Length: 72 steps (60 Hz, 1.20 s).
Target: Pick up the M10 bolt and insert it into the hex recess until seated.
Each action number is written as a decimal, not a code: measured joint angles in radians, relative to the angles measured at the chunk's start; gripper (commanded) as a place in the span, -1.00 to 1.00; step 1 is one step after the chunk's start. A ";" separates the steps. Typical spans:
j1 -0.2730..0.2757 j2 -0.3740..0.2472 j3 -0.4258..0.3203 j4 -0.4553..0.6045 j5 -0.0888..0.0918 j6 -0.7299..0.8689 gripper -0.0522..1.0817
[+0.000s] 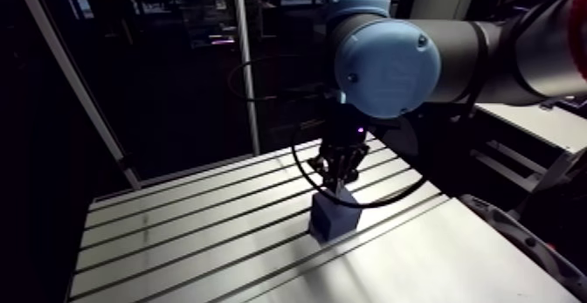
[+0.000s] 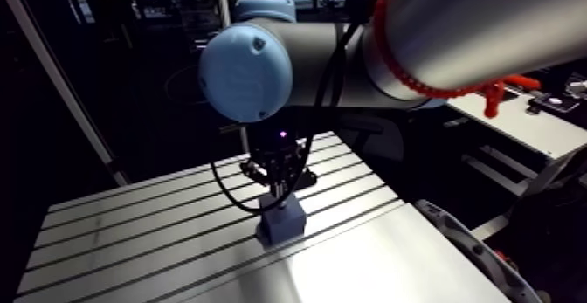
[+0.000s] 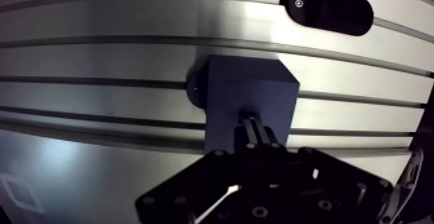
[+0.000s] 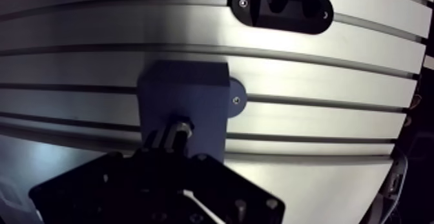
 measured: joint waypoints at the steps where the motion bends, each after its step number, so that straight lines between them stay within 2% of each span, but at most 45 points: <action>1: 0.000 0.000 0.000 0.000 0.000 0.000 0.99; 72: -0.004 0.026 0.001 -0.006 -0.003 -0.005 0.99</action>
